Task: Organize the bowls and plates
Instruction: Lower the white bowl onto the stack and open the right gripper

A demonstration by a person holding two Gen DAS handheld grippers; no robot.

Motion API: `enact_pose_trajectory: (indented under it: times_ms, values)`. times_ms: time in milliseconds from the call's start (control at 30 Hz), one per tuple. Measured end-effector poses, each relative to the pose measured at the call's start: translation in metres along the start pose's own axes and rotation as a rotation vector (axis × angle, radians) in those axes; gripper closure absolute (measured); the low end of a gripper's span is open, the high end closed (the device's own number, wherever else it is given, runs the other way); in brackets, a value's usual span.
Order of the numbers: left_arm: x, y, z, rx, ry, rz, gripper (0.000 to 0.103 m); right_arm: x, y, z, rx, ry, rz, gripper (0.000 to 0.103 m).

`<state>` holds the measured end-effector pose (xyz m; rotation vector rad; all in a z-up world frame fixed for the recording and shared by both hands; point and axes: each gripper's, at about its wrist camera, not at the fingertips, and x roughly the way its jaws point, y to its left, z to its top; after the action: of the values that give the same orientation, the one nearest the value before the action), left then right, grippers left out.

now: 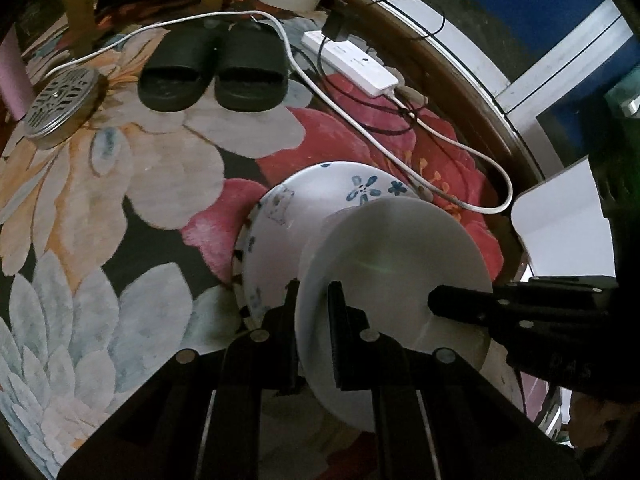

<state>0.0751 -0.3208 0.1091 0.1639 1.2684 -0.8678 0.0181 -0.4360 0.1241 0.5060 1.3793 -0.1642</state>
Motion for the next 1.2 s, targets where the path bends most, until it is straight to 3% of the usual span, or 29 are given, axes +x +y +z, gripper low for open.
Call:
enact_pose_trajectory:
  times_ms: [433,1200]
  values:
    - [0.022,-0.009,0.005,0.025,0.028,0.027,0.093,0.013,-0.023,0.003,0.029,0.007,-0.009,0.094]
    - [0.026,-0.005,0.007,0.010,0.042,0.010,0.093,0.018,-0.024,0.008,0.016,0.000,-0.020,0.094]
